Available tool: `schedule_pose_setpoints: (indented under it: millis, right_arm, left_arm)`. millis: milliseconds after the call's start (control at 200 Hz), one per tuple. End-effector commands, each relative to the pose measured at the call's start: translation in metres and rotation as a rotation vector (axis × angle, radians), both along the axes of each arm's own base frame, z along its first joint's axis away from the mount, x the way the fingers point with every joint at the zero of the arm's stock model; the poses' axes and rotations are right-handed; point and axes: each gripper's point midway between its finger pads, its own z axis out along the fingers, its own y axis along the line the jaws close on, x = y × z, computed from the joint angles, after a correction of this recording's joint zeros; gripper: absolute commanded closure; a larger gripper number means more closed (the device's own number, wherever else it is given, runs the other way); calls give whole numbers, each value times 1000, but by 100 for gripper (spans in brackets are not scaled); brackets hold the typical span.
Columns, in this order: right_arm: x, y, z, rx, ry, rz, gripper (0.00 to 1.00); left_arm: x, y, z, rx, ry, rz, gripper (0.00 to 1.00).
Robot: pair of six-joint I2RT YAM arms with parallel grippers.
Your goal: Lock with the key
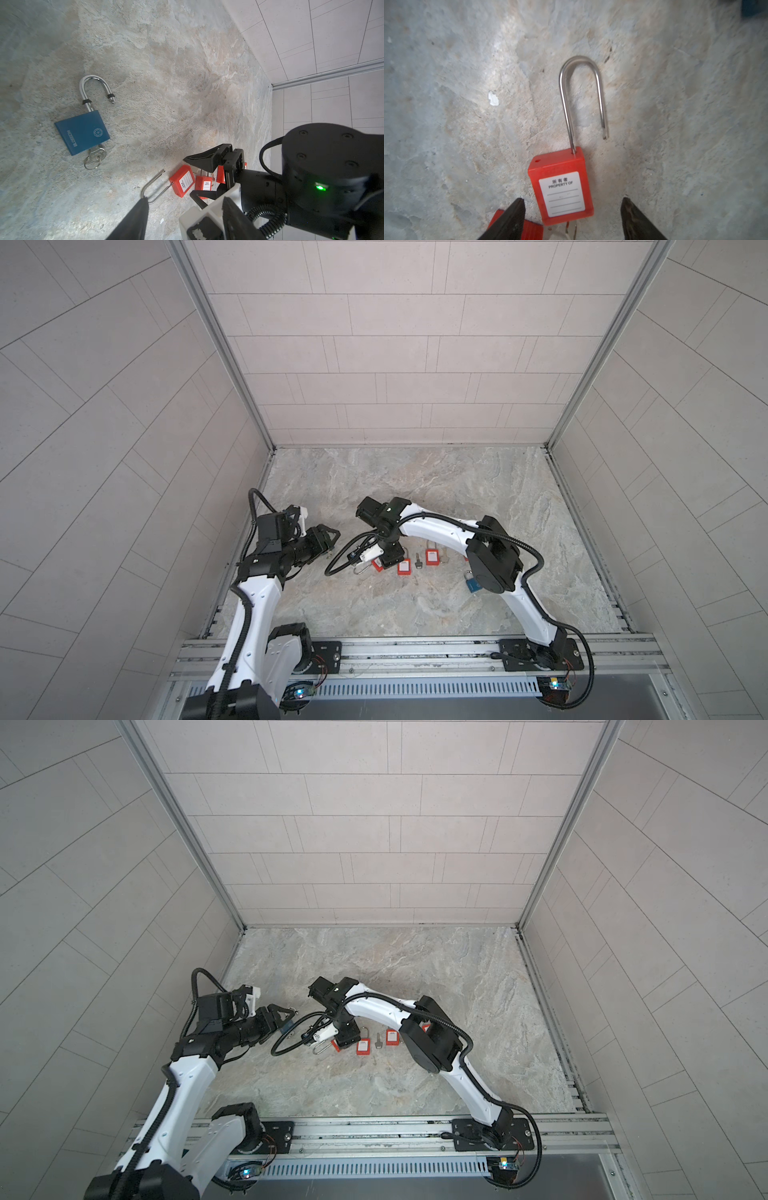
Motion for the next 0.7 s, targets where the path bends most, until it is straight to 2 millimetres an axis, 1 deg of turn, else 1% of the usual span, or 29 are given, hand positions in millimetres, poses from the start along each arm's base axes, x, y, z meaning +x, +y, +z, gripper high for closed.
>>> schedule_pose_setpoints:
  millis: [0,105,240,315,520,590,655,696]
  right_arm:
    - [-5,-1,-7,-30,7,11,27]
    - [-5,0,-12,-33,10,13,28]
    - [-3,2,-12,-35,-1,11,33]
    - [-5,0,-15,-49,3,12,36]
    - [-4,-5,-25,-83,-4,14,41]
    - [-5,-3,-27,-73,0,17,45]
    - [-5,-1,-28,-72,-1,20,47]
    - [-6,-1,-29,-73,-2,32,51]
  left_arm:
    - [-4,1,-6,-10,35,18,38]
    - [-4,3,-10,7,52,19,38]
    - [-3,5,-10,22,32,28,38]
    - [-2,5,-13,20,41,27,38]
    - [-2,5,-14,22,34,26,38]
    - [-1,6,-15,25,30,33,38]
    - [-1,6,-14,27,24,31,38]
    - [-1,6,-14,29,23,31,38]
